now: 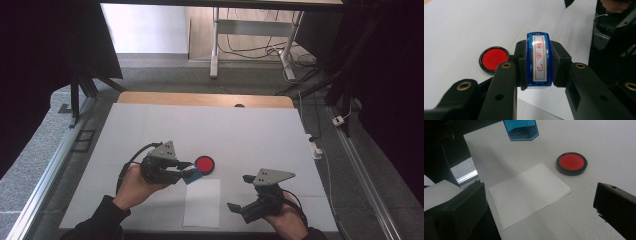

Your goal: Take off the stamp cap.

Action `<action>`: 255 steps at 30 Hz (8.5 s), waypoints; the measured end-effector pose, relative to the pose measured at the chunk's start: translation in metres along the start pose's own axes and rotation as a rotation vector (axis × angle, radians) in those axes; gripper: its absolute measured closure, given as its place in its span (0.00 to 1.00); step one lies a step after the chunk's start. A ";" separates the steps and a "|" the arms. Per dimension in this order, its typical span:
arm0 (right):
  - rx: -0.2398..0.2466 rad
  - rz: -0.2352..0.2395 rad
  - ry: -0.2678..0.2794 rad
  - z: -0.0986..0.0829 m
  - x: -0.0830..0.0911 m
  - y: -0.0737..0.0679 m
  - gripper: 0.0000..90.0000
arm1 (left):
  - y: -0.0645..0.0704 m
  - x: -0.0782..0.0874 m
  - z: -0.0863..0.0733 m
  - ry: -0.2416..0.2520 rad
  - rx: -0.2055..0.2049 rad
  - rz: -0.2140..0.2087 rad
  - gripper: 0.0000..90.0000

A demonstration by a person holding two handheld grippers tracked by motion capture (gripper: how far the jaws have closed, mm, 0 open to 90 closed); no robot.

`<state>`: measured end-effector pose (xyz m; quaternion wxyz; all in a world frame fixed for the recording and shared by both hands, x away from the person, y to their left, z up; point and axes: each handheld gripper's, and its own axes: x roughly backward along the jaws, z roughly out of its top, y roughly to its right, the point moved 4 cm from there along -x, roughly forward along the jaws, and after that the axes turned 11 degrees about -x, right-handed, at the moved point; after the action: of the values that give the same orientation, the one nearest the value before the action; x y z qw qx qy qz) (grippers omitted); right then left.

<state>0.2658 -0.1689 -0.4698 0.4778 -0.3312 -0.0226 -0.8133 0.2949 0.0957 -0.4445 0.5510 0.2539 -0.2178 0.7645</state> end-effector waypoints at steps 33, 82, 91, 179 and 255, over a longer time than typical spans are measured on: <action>0.101 0.172 -0.113 0.017 -0.067 -0.020 0.00 | 0.009 -0.001 0.002 0.077 -0.088 -0.181 0.78; 0.154 0.419 -0.102 0.027 -0.075 -0.022 0.75 | 0.015 0.001 0.002 0.171 -0.199 -0.282 0.78; 0.153 0.431 -0.079 0.029 -0.073 -0.022 0.76 | 0.014 0.003 0.001 0.198 -0.200 -0.286 0.78; 0.174 0.337 -0.064 0.026 -0.065 -0.017 0.77 | -0.008 0.030 -0.010 0.333 -0.034 -0.202 0.78; -0.066 -0.195 0.090 -0.023 0.068 0.047 0.77 | -0.007 0.015 -0.024 0.208 0.029 -0.057 0.78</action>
<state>0.2688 -0.2542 -0.4628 0.3855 -0.3060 -0.0065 -0.8705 0.2937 0.1237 -0.4530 0.5883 0.1871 -0.1408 0.7740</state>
